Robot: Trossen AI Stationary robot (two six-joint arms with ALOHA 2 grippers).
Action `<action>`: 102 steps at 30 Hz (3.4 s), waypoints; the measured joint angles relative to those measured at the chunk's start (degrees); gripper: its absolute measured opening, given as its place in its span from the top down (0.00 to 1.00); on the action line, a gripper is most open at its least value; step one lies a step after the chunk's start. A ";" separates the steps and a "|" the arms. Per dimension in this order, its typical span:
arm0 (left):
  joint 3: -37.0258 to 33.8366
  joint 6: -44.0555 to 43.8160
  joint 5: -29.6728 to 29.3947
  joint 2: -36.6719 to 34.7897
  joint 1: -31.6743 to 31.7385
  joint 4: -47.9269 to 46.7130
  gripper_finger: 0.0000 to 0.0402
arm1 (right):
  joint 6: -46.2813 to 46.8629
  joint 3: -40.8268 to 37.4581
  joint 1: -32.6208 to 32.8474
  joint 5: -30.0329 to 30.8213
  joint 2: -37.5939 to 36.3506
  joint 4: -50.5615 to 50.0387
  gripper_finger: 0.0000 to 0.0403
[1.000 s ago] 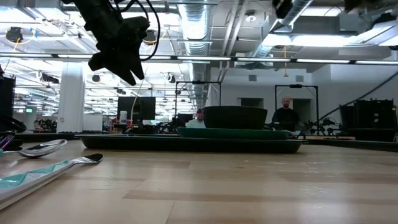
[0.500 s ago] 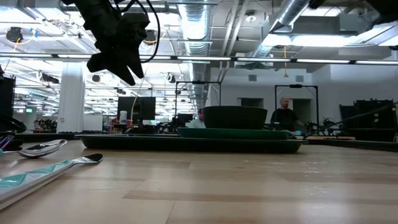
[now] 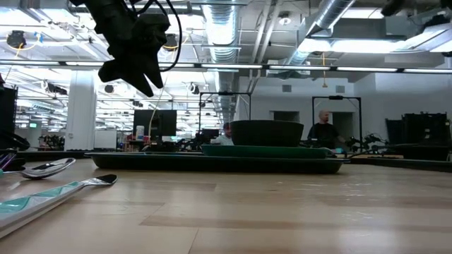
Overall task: Set up tray
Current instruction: Put the black towel beside the dark green plate on the black serving tray
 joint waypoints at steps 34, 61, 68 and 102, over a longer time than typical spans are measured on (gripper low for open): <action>0.00 -4.81 7.30 0.00 -0.02 -0.52 0.63 | -2.80 -15.02 1.85 5.38 -6.11 -8.97 0.85; 0.00 -6.60 16.30 0.00 -1.54 -9.66 0.63 | 4.33 -14.71 1.85 11.61 -5.53 -27.17 0.85; 0.02 -12.74 15.08 -0.31 -5.62 -19.60 0.63 | 4.35 -14.69 1.85 11.58 -5.53 -27.24 0.85; -20.32 -8.56 11.67 -6.75 -29.64 -18.78 0.63 | 4.33 -14.67 1.85 11.61 -5.51 -27.24 0.85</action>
